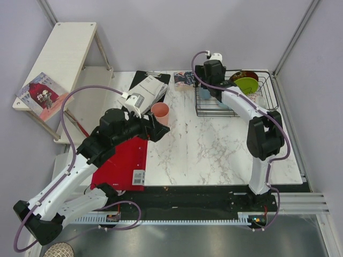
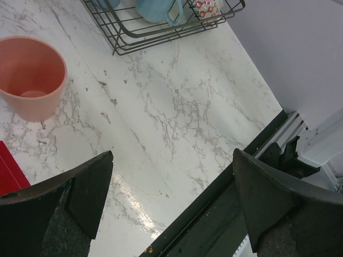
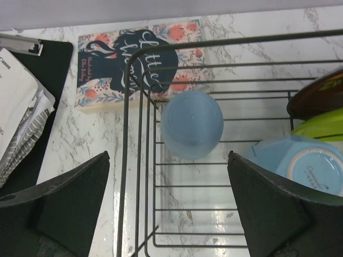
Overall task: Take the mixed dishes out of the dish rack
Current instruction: Pick up the cup from the dish rack.
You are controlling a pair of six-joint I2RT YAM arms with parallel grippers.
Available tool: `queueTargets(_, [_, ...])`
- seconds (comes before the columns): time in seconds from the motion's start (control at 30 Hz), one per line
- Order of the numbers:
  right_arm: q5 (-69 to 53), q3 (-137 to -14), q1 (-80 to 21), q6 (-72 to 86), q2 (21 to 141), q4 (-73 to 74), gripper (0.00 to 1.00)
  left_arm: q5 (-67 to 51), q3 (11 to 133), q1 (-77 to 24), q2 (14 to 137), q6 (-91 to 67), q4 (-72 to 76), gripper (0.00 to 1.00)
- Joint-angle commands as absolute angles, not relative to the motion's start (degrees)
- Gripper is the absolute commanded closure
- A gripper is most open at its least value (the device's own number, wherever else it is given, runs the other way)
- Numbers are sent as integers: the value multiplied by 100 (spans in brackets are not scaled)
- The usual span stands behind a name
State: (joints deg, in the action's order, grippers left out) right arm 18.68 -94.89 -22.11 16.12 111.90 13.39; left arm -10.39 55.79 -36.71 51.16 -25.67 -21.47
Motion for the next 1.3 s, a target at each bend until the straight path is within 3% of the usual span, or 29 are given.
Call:
queueTargets(0.0, [1925,-10001,-2162,1380,11504,1055,2,-1020,5528,-3656,5089,-2443,-1661,1])
queueTargets(0.77, [2434,-10170,-1890,1934,12533,546,3,-712,5168,-3656,5141,-2470,-1565,2])
queueTargets(0.87, [2364,-10003,-1881,1846,12472,317,18,-668,5133,-3656,5176,-2470,-1564,2])
queueTargets(0.9, [2338,-9976,-1881,1846,12454,282,34,-668,5133,-3656,5177,-2478,-1556,2])
queueTargets(1.0, [2320,-9897,-1881,1846,12410,255,56,-668,5124,-3656,5194,-2496,-1547,2])
queueTargets(1.17, [2268,-9414,-1881,2012,11972,53,68,-642,5080,-3656,5124,-2522,-1547,2])
queueTargets(1.27, [2338,-8739,-1907,2783,11139,-236,90,-598,5010,-3656,5089,-2514,-1538,2])
